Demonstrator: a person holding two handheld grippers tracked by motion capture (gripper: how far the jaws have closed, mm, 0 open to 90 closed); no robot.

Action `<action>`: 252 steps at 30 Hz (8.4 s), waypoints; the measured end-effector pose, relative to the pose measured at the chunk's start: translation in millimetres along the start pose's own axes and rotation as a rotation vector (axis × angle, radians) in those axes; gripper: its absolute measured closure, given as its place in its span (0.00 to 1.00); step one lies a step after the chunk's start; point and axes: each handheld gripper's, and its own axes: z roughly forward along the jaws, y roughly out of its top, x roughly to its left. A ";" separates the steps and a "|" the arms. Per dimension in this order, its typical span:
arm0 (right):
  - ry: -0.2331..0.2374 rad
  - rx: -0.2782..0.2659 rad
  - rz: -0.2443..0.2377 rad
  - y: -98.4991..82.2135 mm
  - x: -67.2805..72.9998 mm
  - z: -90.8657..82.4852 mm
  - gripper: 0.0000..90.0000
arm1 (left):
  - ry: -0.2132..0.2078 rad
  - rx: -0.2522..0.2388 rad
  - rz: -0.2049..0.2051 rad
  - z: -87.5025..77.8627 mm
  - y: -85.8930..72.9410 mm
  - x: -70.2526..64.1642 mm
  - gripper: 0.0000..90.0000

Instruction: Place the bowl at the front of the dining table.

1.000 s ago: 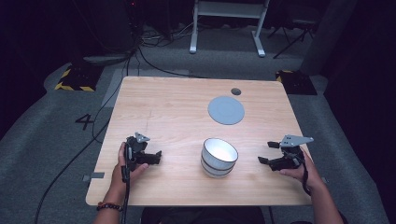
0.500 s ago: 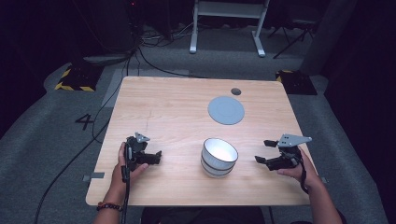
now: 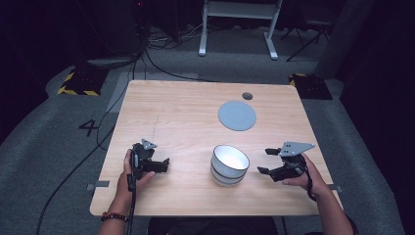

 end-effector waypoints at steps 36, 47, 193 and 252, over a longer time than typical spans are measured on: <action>0.128 -0.031 -0.138 46.5 47.4 15.7 0.21 | 0.004 -0.001 0.000 -0.2 -0.2 0.0 0.00; 0.169 -0.056 -0.150 55.9 53.9 16.6 0.23 | 0.005 -0.001 0.000 -0.2 -0.2 0.0 0.00; 0.245 -0.069 -0.114 101.8 13.7 14.3 0.91 | -0.010 0.001 -0.008 0.3 -0.2 -0.5 0.00; -0.005 0.022 -0.040 116.2 -79.5 74.5 0.91 | -0.009 0.001 -0.009 0.3 -0.2 -0.6 0.00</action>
